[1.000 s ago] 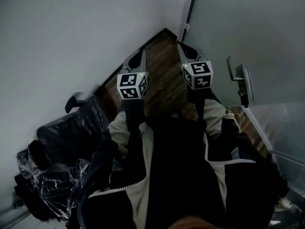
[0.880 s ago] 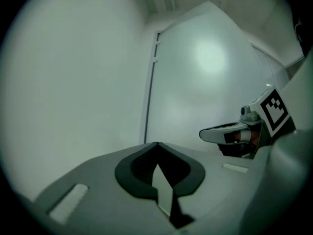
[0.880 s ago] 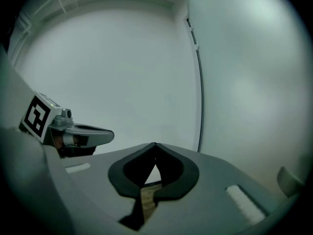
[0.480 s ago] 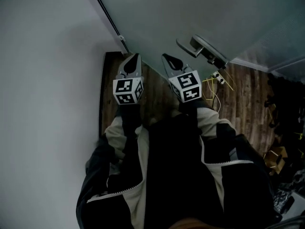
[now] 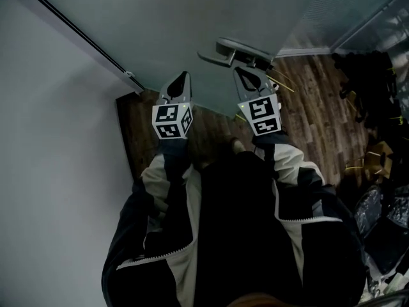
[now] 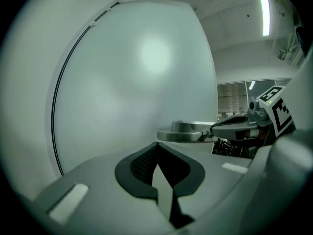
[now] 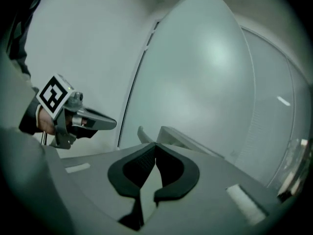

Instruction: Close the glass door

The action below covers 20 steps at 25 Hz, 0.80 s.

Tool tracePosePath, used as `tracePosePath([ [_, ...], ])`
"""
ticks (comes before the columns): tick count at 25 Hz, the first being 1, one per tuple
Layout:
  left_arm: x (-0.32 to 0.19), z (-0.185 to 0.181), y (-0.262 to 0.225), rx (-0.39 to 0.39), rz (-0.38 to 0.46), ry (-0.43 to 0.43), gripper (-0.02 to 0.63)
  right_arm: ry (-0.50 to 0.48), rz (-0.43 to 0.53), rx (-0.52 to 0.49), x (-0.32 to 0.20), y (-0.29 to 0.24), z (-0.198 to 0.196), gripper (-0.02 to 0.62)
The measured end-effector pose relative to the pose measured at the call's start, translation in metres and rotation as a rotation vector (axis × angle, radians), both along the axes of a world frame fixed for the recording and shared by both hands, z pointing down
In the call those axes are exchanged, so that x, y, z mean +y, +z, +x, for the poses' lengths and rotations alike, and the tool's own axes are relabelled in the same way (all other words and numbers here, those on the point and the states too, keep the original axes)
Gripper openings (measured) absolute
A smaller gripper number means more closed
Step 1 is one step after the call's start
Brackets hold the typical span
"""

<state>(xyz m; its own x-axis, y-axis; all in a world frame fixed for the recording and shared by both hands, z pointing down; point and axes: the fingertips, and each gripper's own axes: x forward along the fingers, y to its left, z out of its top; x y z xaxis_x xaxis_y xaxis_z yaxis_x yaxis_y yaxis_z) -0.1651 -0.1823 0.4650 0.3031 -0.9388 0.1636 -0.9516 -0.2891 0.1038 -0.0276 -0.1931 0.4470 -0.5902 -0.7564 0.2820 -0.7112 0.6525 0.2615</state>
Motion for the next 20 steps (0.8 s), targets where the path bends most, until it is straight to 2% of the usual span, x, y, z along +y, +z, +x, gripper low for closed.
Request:
tracePosePath([
  [1, -0.003, 0.003, -0.001, 0.003, 0.001, 0.007, 0.003, -0.009, 0.035, 0.070, -0.002, -0.003, 0.001, 0.024],
  [3, -0.007, 0.009, -0.001, 0.007, 0.001, 0.021, 0.003, -0.033, 0.107, 0.243, -0.008, -0.004, 0.001, 0.113],
  [6, -0.011, 0.014, 0.001, 0.017, 0.000, 0.031, 0.003, -0.083, 0.227, 0.524, -0.017, 0.002, -0.003, 0.152],
  [9, -0.011, 0.014, 0.001, 0.025, 0.000, 0.029, 0.003, -0.160, 0.281, 0.748, -0.020, 0.021, -0.013, 0.185],
  [13, -0.015, 0.011, -0.001, 0.034, 0.006, 0.022, 0.003, -0.199, 0.355, 0.878, -0.026, 0.029, -0.025, 0.187],
  [16, -0.017, 0.010, -0.001, 0.040, 0.008, 0.021, 0.003, -0.212, 0.389, 0.945, -0.029, 0.033, -0.031, 0.145],
  [20, -0.018, 0.008, 0.002, 0.044, 0.008, 0.028, 0.003, -0.200, 0.383, 0.971, -0.031, 0.037, -0.031, 0.130],
])
